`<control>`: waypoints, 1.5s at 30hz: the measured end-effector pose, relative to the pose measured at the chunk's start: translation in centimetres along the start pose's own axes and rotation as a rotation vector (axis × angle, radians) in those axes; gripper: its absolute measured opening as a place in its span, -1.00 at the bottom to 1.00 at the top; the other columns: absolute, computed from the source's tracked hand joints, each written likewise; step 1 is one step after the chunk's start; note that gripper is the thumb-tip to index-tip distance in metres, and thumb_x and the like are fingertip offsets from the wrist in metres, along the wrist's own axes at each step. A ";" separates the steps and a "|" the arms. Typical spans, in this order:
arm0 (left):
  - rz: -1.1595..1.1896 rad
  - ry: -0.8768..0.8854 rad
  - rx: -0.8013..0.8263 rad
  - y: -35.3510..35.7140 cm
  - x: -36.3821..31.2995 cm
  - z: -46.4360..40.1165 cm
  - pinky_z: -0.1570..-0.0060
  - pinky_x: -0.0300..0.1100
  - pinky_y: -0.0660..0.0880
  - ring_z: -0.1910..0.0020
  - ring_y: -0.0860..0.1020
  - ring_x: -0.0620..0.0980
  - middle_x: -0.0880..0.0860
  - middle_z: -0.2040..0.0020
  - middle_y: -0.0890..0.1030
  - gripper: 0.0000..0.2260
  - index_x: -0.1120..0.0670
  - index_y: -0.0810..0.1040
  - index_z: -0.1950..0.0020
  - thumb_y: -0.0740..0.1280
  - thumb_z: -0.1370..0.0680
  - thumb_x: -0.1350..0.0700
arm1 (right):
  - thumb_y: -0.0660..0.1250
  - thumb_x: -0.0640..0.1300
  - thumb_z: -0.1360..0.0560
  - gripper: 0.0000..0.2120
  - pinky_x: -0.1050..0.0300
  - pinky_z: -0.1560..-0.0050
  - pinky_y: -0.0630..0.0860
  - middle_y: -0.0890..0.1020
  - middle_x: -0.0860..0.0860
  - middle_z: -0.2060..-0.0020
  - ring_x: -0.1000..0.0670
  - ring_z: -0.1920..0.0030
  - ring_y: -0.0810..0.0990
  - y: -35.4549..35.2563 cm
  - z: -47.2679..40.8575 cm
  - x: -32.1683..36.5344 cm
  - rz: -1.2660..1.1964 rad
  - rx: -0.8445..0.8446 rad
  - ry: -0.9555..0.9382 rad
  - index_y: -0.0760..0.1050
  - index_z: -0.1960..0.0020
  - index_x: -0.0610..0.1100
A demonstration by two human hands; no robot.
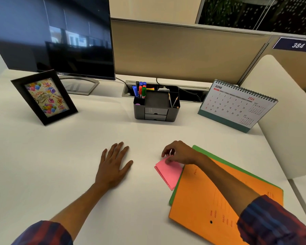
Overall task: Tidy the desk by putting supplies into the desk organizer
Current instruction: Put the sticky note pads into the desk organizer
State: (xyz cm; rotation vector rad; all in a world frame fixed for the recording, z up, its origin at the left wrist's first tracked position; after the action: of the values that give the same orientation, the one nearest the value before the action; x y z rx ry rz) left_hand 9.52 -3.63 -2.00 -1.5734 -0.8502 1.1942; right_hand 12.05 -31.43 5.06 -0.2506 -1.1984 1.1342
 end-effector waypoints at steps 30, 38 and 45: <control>0.034 -0.006 0.000 -0.3 -0.2 -0.1 -0.51 0.00 -0.08 -0.55 0.02 -0.09 -0.10 -0.57 0.12 -0.45 -0.13 0.19 -0.53 -0.01 -0.57 -0.29 | 0.42 -0.22 -0.45 -0.94 0.03 0.07 0.62 0.70 0.00 0.17 0.04 0.17 0.66 -18.2 -4.3 7.9 0.041 -0.940 -0.367 0.64 0.08 -0.15; 0.041 -0.012 -0.001 -0.3 -0.2 -0.1 -0.51 -0.02 -0.10 -0.55 0.00 -0.11 -0.12 -0.57 0.11 -0.45 -0.13 0.19 -0.53 0.00 -0.58 -0.29 | 0.39 -0.23 -0.49 -0.92 0.18 0.04 0.61 0.70 -0.03 0.09 0.05 0.08 0.65 -21.8 -9.4 10.0 0.129 -1.045 -0.333 0.61 0.03 -0.16; 0.027 -0.020 0.016 -0.4 -0.2 -0.2 -0.51 0.01 -0.08 -0.55 -0.01 -0.11 -0.12 -0.57 0.09 -0.46 -0.13 0.18 -0.54 0.02 -0.58 -0.28 | 0.39 -0.23 -0.49 -0.94 0.13 -0.01 0.60 0.68 -0.01 0.12 0.06 0.11 0.62 -21.6 -13.8 9.6 0.128 -0.941 -0.243 0.60 0.04 -0.14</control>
State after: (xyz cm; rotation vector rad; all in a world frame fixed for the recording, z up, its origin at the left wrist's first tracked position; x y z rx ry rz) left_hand 9.62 -3.73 -1.52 -1.5669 -0.8323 1.2350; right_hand 34.81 -28.58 20.04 -0.9286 -1.9010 0.6386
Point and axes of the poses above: each hand's wrist, its own z-axis away from the middle knuckle, its own y-axis out of the palm, x = y × z, the point moved 4 cm from there along -z, towards the middle knuckle
